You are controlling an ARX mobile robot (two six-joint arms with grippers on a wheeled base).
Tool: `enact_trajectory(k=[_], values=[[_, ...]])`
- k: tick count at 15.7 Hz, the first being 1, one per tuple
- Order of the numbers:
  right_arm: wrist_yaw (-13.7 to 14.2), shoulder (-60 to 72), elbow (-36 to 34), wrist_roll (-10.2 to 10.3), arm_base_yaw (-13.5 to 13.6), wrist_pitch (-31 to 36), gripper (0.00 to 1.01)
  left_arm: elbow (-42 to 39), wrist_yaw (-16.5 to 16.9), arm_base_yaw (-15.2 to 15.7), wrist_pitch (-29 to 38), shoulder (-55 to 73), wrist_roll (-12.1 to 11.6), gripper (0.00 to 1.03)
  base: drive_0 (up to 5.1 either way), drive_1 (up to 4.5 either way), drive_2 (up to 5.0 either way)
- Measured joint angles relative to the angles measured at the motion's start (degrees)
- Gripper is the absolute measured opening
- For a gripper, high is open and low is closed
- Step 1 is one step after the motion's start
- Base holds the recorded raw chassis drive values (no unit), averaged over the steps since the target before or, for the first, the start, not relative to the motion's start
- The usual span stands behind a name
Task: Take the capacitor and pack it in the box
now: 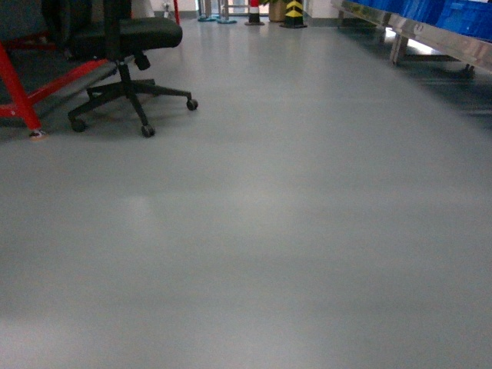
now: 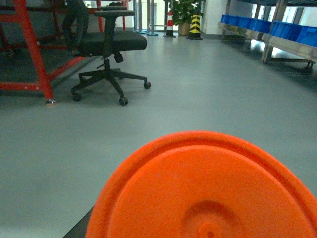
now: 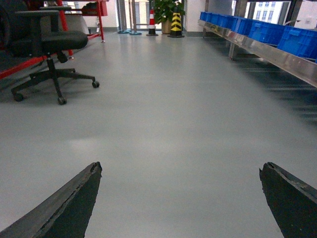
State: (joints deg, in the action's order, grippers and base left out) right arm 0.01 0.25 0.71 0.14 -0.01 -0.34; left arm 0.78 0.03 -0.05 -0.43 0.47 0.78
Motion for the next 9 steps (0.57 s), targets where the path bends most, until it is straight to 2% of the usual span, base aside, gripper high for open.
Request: enact_trajectory(k=[9], values=[[0.0,0.02,0.0,0.0,0.0,0.07,0.98,0.0,-0.07,0.0,0.02,0.0,0.0,0.43,-5.0,2.47,2.5]])
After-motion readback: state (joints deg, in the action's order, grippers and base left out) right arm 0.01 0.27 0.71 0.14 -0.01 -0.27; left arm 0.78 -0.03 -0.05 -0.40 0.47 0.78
